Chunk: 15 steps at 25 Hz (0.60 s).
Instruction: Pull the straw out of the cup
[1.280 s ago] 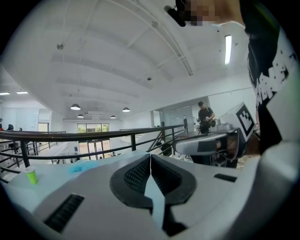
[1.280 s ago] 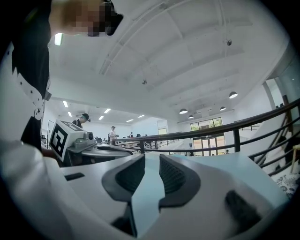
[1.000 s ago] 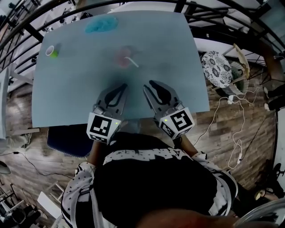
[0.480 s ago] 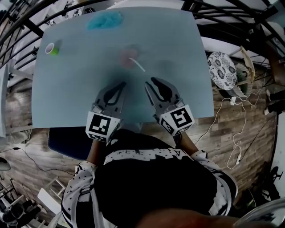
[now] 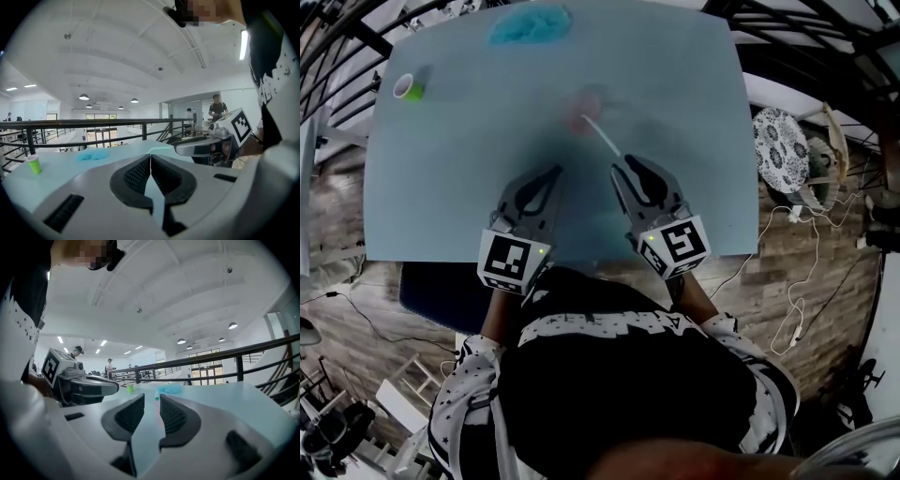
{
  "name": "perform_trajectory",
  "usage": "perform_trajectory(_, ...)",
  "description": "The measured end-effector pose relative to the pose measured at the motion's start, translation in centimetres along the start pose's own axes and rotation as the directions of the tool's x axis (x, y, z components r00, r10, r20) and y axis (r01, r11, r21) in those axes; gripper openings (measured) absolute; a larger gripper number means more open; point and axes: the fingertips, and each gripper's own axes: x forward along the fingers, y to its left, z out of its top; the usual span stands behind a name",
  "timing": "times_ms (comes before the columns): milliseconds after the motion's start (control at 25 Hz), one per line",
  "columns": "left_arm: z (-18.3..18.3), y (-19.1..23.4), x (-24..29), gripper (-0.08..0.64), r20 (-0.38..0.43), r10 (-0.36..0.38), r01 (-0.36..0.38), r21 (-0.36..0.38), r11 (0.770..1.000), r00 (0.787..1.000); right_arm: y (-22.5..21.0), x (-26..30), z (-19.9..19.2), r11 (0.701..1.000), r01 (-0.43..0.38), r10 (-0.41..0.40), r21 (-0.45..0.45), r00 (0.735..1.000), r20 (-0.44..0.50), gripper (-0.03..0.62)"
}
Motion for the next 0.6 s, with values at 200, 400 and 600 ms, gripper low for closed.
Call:
perform_trajectory(200,-0.6,0.7,1.3,0.014,-0.020,-0.003,0.003,-0.006,1.000,1.000,-1.4,1.0,-1.0,1.000,0.008,-0.008,0.003,1.000,-0.017,0.091)
perform_trajectory(400,-1.3,1.7,2.1,0.014,-0.037,0.003,-0.003,-0.012,1.000,0.999,-1.8,2.1,-1.9,1.000,-0.004,0.005,0.017,1.000,-0.030,0.091)
perform_trajectory(600,-1.3,2.6,3.0,0.014,-0.031,-0.002,0.001,-0.021,1.000,1.000,-2.3,3.6,-2.7,1.000,-0.008,0.009,0.017,0.999,-0.044,0.091)
